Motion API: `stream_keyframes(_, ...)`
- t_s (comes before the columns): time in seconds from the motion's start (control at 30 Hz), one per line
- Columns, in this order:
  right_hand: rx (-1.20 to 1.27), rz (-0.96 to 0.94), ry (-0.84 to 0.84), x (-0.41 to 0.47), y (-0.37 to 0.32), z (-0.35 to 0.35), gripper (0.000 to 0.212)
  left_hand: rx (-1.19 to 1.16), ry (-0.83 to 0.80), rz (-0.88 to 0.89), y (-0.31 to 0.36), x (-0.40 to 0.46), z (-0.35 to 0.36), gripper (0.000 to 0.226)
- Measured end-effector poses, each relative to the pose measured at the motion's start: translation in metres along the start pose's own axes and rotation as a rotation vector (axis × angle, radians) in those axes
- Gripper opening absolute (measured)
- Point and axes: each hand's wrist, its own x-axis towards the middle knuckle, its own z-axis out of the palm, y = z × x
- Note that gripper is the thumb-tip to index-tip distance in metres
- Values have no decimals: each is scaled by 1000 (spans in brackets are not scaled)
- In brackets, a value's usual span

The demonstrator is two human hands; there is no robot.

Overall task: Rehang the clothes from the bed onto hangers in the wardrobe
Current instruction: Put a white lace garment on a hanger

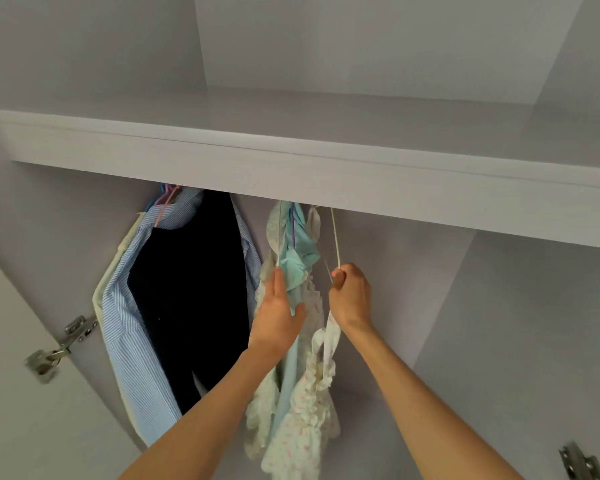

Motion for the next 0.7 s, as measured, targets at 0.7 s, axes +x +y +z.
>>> stream_keyframes(0.7, -69, -79, -593, -9, -39, 47, 51, -120, -41, 40, -48, -3, -33, 51)
